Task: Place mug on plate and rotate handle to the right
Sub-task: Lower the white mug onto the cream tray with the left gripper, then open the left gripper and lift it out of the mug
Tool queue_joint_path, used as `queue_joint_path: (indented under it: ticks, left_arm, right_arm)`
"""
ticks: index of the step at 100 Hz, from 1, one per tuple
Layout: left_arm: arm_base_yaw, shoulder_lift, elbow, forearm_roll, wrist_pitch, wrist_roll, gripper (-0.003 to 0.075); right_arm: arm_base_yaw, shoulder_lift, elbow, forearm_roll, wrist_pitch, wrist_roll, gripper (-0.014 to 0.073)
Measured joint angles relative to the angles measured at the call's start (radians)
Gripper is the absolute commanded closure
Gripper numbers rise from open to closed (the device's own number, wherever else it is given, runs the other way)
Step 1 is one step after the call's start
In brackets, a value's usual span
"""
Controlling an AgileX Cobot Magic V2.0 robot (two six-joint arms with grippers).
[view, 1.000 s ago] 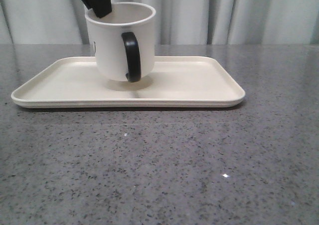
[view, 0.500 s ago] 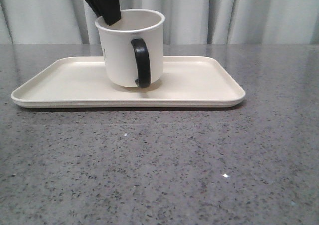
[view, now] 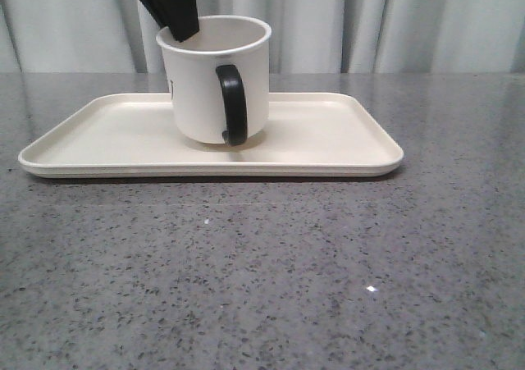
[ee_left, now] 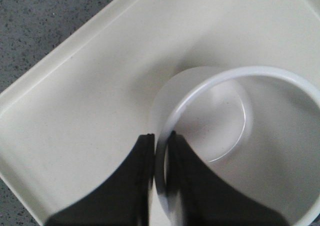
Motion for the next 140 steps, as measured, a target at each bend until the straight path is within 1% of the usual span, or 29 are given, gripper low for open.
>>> queue_joint_path:
  ticks: [28,72,82,101,108,115,140]
  left_arm:
    - [0.0,0.042,-0.008,0.0,-0.007,0.0,0.074]
    - [0.0,0.042,-0.011,0.003,-0.009,0.002,0.0735]
    - [0.0,0.042,-0.013,0.003,-0.009,0.002,0.0692]
    - [0.0,0.051,-0.032,0.003,-0.004,0.002,0.0526]
    - [0.0,0.055,-0.054,0.003,-0.001,0.002,0.0484]
    - [0.0,0.058,-0.077,0.002,0.0,0.002,0.0465]
    - [0.0,0.026,-0.141,0.006,0.002,0.002,0.0466]
  right_arm:
    - [0.0,0.0,0.0,0.0,0.001,0.0,0.0227]
    - [0.0,0.0,0.0,0.0,0.002,0.0,0.0227]
    - [0.0,0.0,0.0,0.0,0.002,0.0,0.0227]
    - [0.0,0.0,0.0,0.0,0.002,0.0,0.0227]
    - [0.0,0.0,0.0,0.0,0.002,0.0,0.0227]
    - [0.0,0.0,0.0,0.0,0.002,0.0,0.0227]
    - [0.0,0.0,0.0,0.0,0.002,0.0,0.0227]
